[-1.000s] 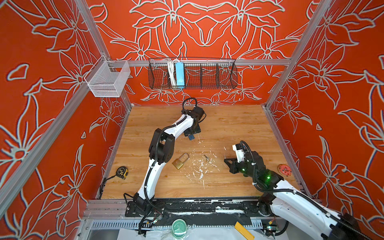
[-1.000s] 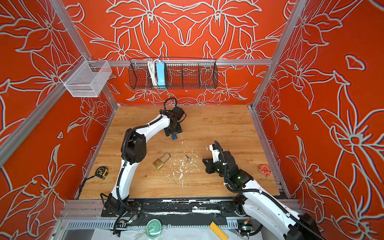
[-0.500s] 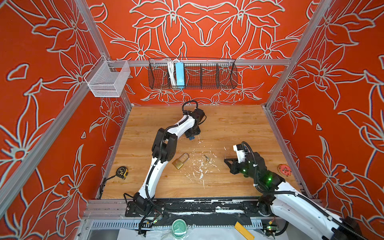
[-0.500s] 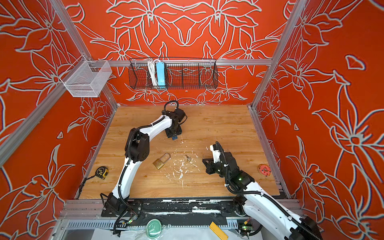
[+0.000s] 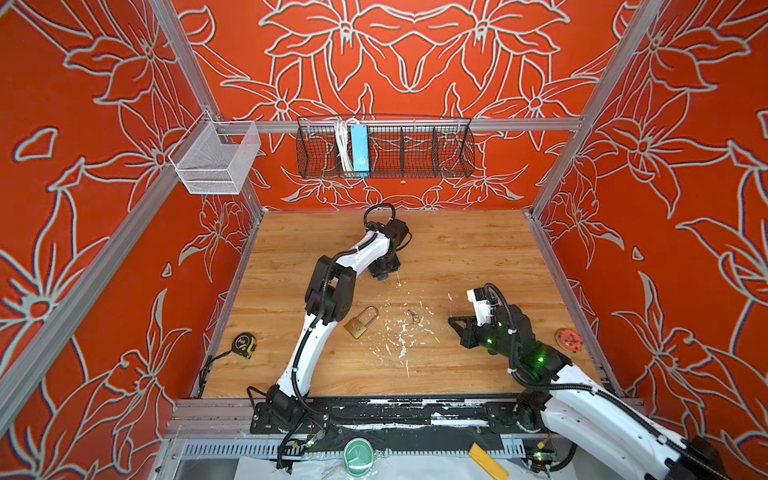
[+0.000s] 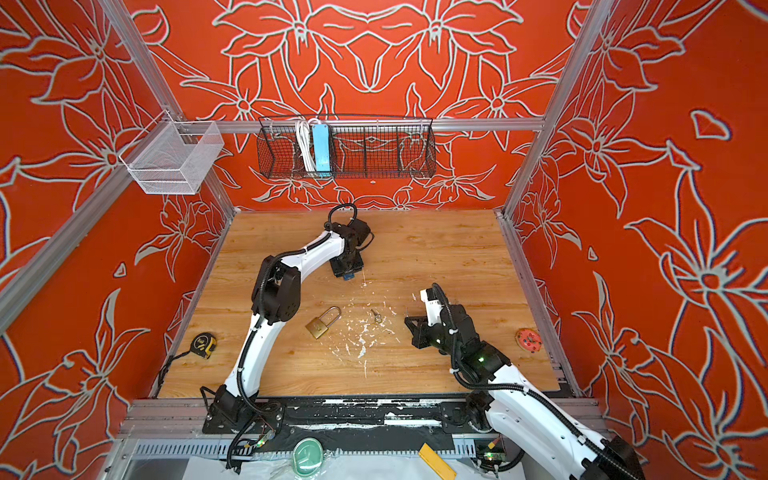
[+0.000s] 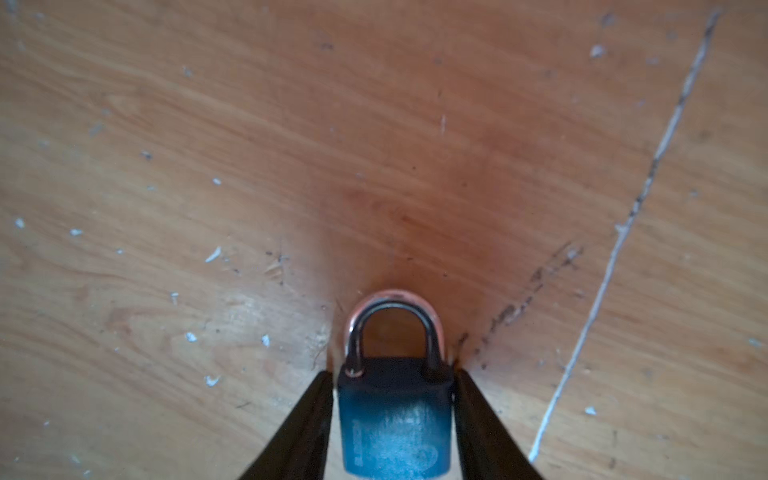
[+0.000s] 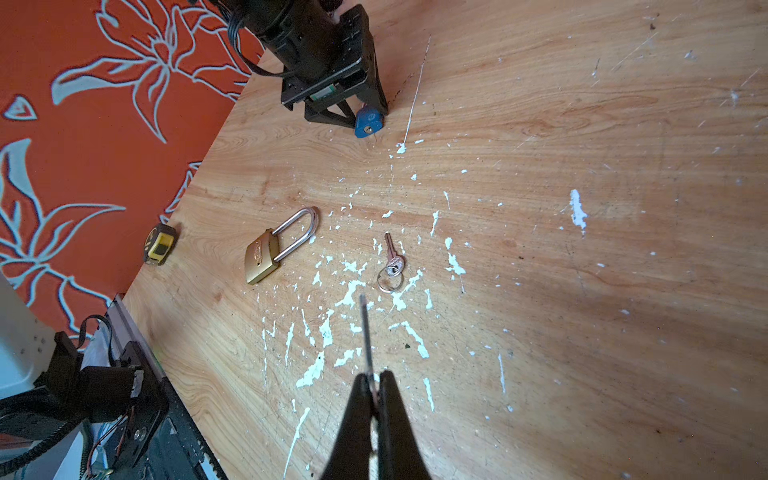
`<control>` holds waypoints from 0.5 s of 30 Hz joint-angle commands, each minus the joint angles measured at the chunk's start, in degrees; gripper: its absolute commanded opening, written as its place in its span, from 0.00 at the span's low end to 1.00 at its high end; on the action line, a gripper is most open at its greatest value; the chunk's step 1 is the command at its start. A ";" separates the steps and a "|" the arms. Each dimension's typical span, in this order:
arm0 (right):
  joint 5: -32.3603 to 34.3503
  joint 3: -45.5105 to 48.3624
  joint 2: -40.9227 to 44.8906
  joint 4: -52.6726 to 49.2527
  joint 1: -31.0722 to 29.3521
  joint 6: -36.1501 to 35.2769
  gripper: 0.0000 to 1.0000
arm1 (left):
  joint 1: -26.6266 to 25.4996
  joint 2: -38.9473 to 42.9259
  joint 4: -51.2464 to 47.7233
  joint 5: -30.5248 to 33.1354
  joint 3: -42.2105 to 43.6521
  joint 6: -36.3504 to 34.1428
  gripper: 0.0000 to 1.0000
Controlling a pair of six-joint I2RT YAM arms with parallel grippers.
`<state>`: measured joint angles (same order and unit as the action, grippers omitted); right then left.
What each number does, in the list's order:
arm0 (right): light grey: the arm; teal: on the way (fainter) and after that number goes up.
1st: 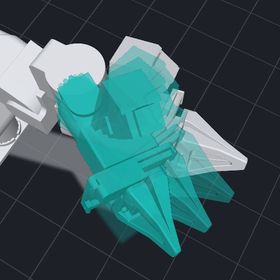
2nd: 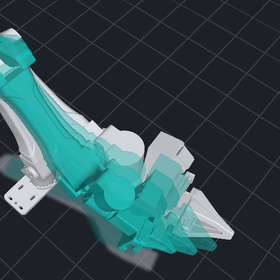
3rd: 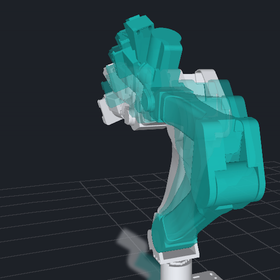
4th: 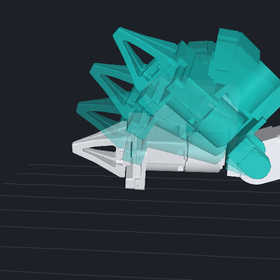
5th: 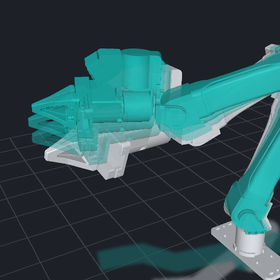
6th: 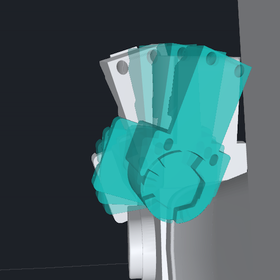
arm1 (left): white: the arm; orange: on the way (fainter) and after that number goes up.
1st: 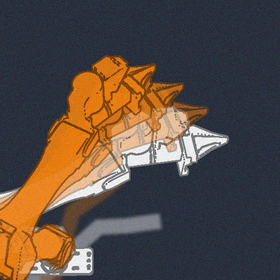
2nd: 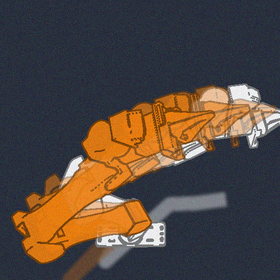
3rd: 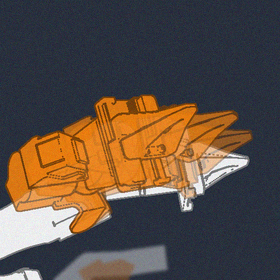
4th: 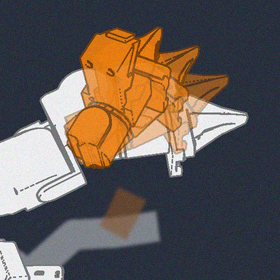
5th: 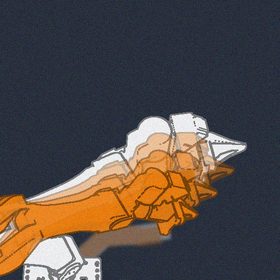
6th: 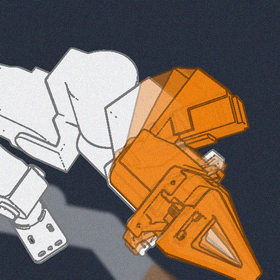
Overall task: Unlock with the key
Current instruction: 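Lower the left gripper onto the blue padlock and grasp its body, then hold the blue padlock in the left gripper and the key in the right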
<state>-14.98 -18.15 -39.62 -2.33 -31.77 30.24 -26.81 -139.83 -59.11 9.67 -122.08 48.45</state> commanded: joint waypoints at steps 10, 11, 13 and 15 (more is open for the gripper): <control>-0.13 0.75 2.15 -1.10 0.24 0.29 0.00 | 0.84 -4.04 -3.57 -1.21 -2.33 0.22 0.48; -0.18 0.75 2.16 -1.06 0.24 0.38 0.00 | 0.79 -4.18 -3.71 -1.39 -2.45 0.09 0.48; -0.35 0.75 2.28 -1.03 0.30 0.42 0.00 | 0.79 -4.52 -4.36 -1.67 -2.98 -0.34 0.43; -0.49 0.75 2.20 -1.06 0.26 0.36 0.00 | 0.79 -5.00 -5.27 -2.08 -3.92 -1.26 0.38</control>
<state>-14.98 -18.13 -38.02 -2.94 -31.77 30.22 -26.24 -141.64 -60.60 8.03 -125.36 47.86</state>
